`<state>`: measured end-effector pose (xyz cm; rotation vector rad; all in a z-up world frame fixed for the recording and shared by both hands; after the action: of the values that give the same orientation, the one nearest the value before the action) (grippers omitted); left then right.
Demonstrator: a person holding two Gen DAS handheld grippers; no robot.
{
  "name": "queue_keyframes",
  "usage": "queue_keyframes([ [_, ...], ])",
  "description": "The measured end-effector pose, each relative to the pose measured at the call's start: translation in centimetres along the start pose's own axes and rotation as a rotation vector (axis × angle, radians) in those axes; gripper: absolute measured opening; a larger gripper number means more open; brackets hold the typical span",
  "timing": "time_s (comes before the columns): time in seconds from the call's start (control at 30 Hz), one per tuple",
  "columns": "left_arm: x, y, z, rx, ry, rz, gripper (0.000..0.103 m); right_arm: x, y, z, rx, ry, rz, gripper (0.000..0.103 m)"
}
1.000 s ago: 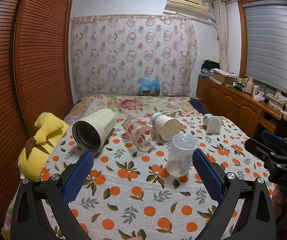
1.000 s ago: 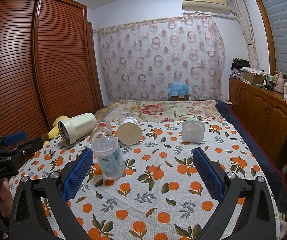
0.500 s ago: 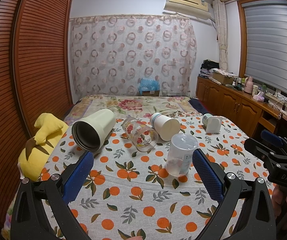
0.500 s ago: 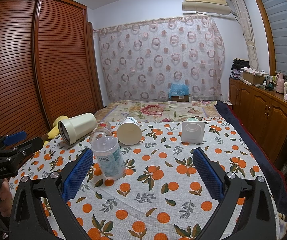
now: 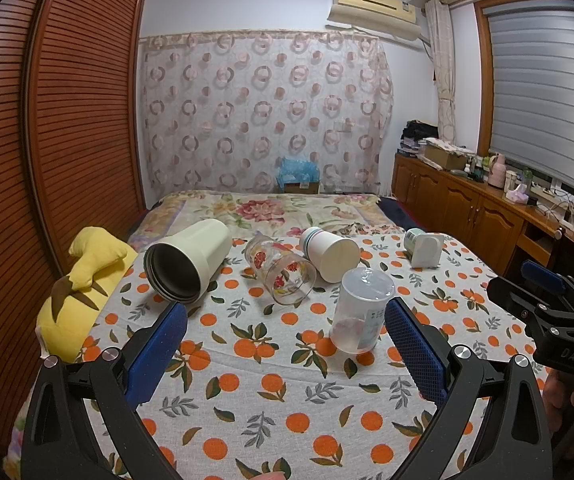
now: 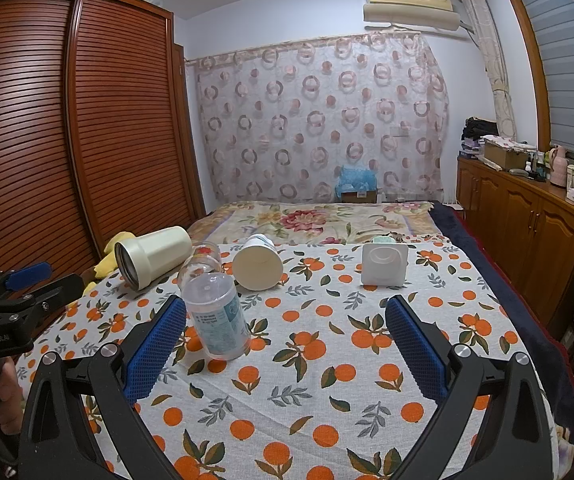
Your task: Flip cup upside down
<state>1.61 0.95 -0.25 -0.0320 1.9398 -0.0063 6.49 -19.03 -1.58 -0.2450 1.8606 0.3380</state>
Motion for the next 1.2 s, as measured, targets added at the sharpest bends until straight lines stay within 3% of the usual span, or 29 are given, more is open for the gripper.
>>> queue_keyframes([
  [1.2,-1.0,0.1,0.2,-0.004,-0.002,-0.002,0.095,0.1,0.0,0.0,0.0,0.0,-0.002,0.101],
])
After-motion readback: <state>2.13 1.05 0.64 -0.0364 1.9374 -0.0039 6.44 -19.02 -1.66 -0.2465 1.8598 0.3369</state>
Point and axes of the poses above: each gripper's, at about its wrist camera, not at the fingertips, and z roughly the way its jaws point, y to its left, x to its underside, the point moved 2 cm from there along z, roughly the way its jaws point, and after that the axes turned 6 degrees about -y, right-handed, at the moved point
